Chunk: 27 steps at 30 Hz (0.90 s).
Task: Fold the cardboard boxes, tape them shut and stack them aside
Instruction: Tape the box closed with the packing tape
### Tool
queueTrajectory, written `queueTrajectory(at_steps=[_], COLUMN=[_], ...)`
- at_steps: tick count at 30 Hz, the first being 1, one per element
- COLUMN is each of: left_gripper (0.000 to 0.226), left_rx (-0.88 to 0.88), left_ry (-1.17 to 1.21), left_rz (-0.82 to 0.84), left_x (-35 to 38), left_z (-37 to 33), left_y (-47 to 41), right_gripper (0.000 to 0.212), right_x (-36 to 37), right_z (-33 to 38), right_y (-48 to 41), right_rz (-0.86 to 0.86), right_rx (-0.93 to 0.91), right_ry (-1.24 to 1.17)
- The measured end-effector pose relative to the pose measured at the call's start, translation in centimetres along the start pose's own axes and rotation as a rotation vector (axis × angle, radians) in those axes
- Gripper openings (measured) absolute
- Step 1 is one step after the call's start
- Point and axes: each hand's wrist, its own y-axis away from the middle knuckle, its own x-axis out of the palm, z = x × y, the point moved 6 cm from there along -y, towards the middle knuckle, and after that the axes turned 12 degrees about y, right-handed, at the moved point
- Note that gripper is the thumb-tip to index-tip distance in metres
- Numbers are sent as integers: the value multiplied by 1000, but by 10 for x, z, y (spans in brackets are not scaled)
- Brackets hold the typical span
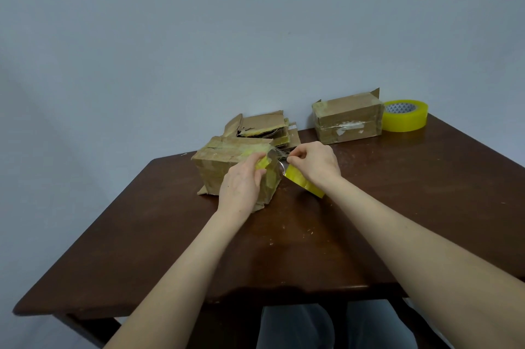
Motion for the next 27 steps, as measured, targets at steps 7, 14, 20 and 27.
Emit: queueTrajectory(at_steps=[7, 14, 20, 27], left_gripper=[31, 30, 31, 33], left_rx=[33, 49, 61, 39], left_ry=[-24, -84, -140, -244], left_rz=[-6, 27, 30, 50], left_x=[1, 7, 10, 16], left_z=[1, 1, -1, 1], left_y=[-4, -9, -10, -12], right_gripper=[15, 14, 15, 17], right_x=[1, 0, 1, 1], right_z=[2, 3, 3, 3], right_y=[0, 2, -1, -3], right_rz=[-5, 0, 0, 0], right_rx=[-2, -6, -1, -6], right_ry=[-2, 5, 19, 27])
